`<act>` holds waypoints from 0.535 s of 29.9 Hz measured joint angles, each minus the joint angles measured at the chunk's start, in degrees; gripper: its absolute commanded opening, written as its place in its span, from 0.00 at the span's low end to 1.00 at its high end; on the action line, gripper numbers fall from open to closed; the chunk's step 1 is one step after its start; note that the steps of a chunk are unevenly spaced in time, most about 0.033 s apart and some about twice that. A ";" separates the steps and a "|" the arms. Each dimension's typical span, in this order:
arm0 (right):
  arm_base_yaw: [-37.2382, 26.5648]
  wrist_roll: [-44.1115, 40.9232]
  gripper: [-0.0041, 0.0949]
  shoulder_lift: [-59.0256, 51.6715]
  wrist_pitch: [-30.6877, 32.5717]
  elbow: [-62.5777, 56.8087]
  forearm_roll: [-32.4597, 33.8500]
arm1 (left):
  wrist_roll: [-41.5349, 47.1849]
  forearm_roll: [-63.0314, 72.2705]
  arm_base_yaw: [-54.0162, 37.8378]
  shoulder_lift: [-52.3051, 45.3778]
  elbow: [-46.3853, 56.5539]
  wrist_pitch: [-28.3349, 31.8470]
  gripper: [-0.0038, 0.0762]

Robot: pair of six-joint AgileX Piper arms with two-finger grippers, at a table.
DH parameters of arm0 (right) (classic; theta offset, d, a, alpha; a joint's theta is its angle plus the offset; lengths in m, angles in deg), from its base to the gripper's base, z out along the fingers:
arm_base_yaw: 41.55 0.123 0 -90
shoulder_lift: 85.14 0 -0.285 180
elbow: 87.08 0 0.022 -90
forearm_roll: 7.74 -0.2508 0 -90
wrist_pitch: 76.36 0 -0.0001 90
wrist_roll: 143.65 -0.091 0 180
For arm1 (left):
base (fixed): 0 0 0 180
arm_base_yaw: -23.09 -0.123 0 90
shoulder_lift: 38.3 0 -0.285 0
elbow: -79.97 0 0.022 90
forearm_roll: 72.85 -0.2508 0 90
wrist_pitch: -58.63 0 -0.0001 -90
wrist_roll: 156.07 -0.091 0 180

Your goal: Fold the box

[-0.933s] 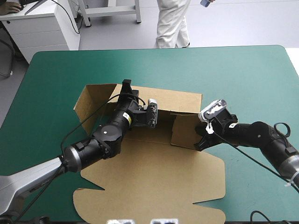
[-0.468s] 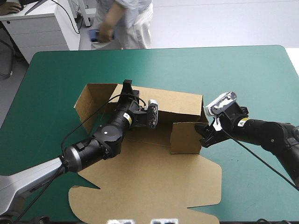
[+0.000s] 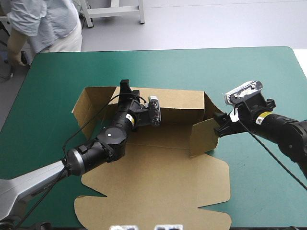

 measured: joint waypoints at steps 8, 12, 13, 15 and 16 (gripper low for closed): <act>0.00 -7.77 0.06 -0.05 0.00 6.49 3.81 | 1.69 -0.11 0.12 0.87 -0.30 -1.16 0.07; 0.00 -11.96 0.02 0.32 0.23 10.01 6.75 | 2.48 -0.74 0.18 1.88 -0.76 -1.98 0.07; 0.00 -13.01 0.02 0.79 0.50 11.03 7.46 | 3.08 -0.92 0.18 2.05 -0.76 -2.06 0.07; 0.00 -14.28 0.02 2.39 1.44 12.91 8.19 | 4.31 -1.29 0.18 2.23 -0.76 -2.17 0.07; 0.00 -14.67 0.02 3.50 2.08 13.93 8.43 | 4.95 -1.34 0.18 2.23 -0.76 -2.20 0.07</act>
